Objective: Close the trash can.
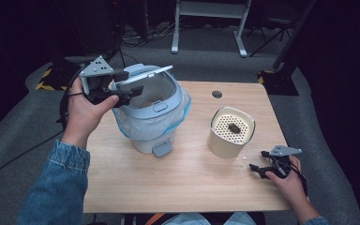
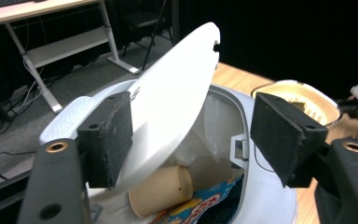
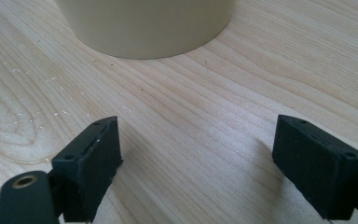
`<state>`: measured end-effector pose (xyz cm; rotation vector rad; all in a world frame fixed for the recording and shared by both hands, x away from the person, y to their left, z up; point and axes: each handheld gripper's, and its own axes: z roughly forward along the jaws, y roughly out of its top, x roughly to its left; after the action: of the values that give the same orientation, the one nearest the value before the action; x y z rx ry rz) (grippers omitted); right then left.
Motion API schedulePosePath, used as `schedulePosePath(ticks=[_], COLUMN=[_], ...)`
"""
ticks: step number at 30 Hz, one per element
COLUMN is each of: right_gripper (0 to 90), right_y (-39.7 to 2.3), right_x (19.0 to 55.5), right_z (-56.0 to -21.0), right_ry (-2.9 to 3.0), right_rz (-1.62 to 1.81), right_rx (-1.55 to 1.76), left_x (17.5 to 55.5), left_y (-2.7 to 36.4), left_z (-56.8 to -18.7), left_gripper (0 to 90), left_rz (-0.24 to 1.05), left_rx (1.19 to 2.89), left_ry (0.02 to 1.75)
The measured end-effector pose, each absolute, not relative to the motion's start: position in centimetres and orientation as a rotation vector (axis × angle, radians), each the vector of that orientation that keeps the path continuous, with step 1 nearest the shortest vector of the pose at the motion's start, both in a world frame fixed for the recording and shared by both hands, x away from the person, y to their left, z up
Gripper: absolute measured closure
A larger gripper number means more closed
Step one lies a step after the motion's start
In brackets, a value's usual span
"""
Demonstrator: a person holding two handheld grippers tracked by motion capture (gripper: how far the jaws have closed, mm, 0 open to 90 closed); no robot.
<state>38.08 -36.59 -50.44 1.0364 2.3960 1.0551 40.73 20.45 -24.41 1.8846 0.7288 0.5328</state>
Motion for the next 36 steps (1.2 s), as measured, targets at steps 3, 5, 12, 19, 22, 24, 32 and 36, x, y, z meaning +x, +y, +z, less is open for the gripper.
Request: schedulePosePath(ticks=[3, 5, 12, 19, 22, 24, 32, 36], right_gripper=[15.4, 15.3, 15.4, 15.4, 15.3, 15.4, 15.3, 15.4], right_y=[-36.6, -36.6, -36.6, -36.6, -36.6, -36.6, -36.6, -36.6], right_x=[38.1, 38.1, 38.1, 38.1, 38.1, 38.1, 38.1, 38.1], right_z=[-50.4, -50.4, -50.4, -50.4, -50.4, -50.4, -50.4, -50.4], right_ry=[2.396, 2.396, 2.396, 2.396, 2.396, 2.396, 2.396, 2.396], right_rz=[1.055, 1.055, 1.056, 1.056, 1.056, 1.056, 1.056, 1.056], right_rx=[1.036, 1.036, 1.037, 1.036, 1.036, 1.036, 1.036, 1.036], left_x=[40.9, 41.0, 41.7, 42.4, 42.6, 42.6, 42.6, 42.5], left_y=[19.5, 19.0, 17.8, 17.0, 17.0, 16.9, 16.7, 16.2], left_z=[-24.8, -25.1, -25.8, -26.5, -26.6, -26.7, -26.6, -26.4], left_gripper=[31.4, 33.0, 39.8, 55.9, 63.0, 67.4, 78.1, 78.6], left_rz=[0.487, 0.458, 0.380, 0.341, 0.336, 0.350, 0.396, 0.443], left_rx=[1.903, 1.912, 1.930, 1.966, 1.975, 1.986, 2.005, 2.036], left_ry=[0.709, 0.695, 0.692, 0.749, 0.777, 0.785, 0.802, 0.813])
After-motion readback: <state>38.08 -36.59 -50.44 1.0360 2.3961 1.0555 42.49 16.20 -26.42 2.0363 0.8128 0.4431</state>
